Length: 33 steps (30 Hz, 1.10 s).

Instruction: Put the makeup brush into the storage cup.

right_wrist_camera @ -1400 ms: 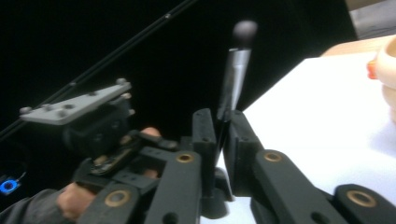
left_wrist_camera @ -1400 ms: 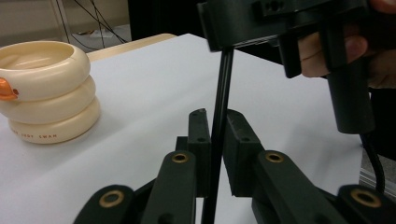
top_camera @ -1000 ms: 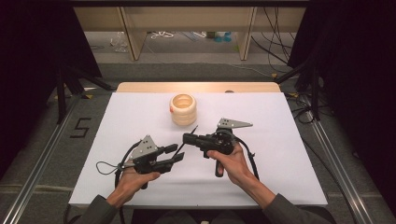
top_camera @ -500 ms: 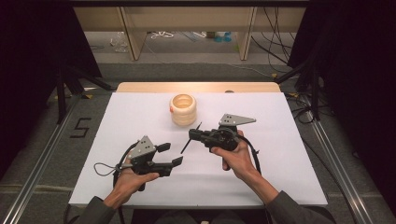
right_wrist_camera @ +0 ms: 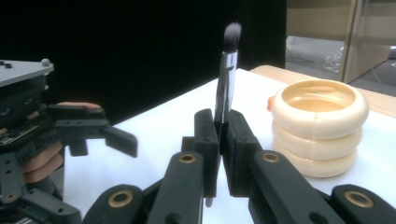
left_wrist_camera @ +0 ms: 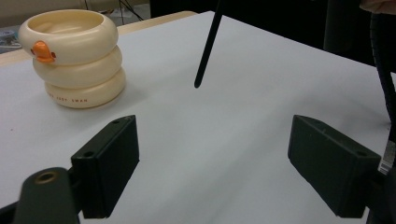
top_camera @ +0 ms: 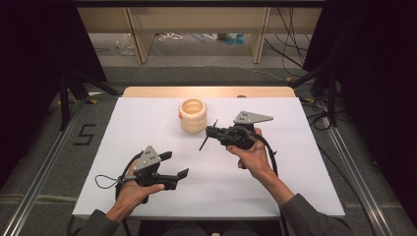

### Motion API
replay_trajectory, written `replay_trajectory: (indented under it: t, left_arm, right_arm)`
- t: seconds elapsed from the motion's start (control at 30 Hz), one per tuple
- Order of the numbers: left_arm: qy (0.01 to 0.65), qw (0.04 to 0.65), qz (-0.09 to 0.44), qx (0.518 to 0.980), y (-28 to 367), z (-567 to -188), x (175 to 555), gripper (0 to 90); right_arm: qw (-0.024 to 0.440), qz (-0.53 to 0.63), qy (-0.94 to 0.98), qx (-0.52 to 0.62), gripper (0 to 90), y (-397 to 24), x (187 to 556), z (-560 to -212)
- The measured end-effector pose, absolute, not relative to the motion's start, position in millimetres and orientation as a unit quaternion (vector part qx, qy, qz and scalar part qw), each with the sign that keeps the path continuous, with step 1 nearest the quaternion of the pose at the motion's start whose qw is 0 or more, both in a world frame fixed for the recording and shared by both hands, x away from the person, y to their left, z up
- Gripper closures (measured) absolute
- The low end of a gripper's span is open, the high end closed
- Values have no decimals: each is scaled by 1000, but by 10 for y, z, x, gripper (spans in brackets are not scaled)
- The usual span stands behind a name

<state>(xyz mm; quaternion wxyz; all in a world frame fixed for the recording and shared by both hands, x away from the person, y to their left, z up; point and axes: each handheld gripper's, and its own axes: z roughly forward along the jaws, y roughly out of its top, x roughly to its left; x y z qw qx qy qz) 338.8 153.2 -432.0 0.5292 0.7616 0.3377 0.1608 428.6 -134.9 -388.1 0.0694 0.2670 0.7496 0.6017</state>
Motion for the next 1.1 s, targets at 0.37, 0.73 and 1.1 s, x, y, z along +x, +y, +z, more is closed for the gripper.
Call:
replay_trajectory:
  t: [0.37,0.73,1.1]
  left_arm:
    - [346,524,165,761,1604,-4359,3372,159]
    - [349,528,166,756,1621,-4358,3382,160]
    - [334,522,192,761,1658,-4356,3432,160]
  right_arm:
    - [91,583,762,266,857,-1318,4454,-3759]
    - [96,571,770,271,857,-1299,4653,-3677]
    - [102,566,771,271,857,-1273,4816,-3548]
